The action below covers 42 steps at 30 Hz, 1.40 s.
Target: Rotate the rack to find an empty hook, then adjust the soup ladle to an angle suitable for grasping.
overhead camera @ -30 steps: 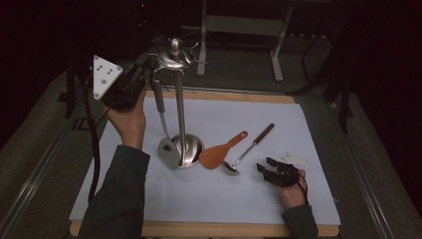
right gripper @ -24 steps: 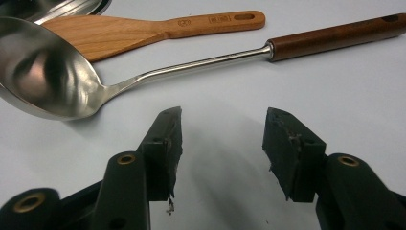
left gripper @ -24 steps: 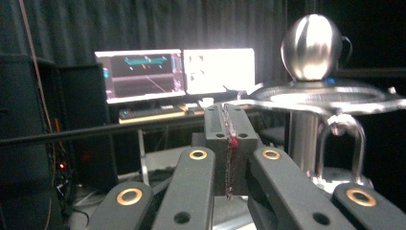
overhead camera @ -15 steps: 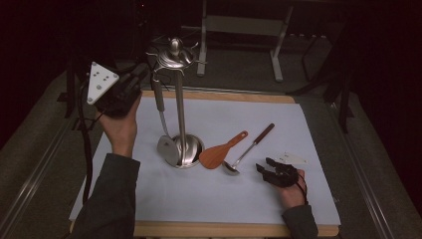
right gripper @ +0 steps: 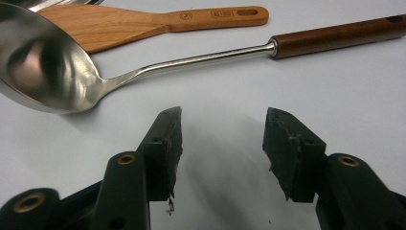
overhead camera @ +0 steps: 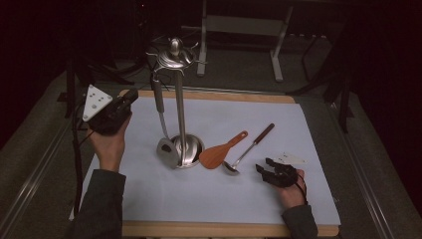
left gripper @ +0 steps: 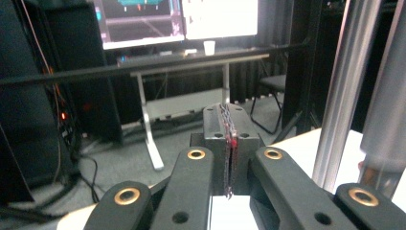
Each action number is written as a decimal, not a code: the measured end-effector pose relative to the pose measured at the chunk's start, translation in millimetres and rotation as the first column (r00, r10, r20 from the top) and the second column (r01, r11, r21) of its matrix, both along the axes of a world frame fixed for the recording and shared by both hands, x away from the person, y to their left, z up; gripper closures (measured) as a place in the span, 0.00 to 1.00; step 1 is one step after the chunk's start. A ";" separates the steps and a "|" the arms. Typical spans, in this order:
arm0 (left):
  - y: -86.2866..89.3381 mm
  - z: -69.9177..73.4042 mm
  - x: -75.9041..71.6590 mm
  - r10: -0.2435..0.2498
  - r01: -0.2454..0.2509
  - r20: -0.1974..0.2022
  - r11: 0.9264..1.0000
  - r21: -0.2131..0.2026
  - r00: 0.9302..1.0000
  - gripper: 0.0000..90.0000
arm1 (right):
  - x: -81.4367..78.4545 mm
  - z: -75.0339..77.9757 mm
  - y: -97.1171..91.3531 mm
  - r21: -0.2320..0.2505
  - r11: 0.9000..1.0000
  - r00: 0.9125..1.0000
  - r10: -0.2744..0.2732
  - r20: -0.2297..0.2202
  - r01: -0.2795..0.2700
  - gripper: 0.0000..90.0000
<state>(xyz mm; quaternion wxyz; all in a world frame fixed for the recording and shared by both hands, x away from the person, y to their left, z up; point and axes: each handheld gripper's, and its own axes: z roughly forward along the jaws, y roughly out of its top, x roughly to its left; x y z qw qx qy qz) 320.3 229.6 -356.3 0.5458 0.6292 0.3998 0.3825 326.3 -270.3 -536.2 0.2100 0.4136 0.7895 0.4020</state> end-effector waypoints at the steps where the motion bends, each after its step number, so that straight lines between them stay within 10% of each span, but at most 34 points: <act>1: 1.1 -6.2 0.1 0.003 -0.003 -0.011 1.000 -0.006 1.000 0.98 | -0.1 -0.1 0.2 -0.001 1.000 1.000 0.001 0.002 -0.001 0.53; 11: 8.5 -77.9 -9.4 0.014 -0.021 -0.138 0.999 -0.046 0.990 0.95 | -0.2 -0.3 1.0 -0.009 1.000 1.000 0.003 0.003 -0.003 0.53; 26: 12.6 -174.5 -26.9 0.011 -0.018 -0.345 1.000 -0.018 0.939 0.90 | -0.7 -0.6 3.7 -0.032 0.999 1.000 0.008 0.004 -0.007 0.54; 42: 4.2 -182.4 -26.1 0.045 -0.024 -0.372 0.998 0.059 0.927 0.81 | -0.8 0.3 8.7 -0.060 0.998 1.000 0.014 0.010 -0.014 0.69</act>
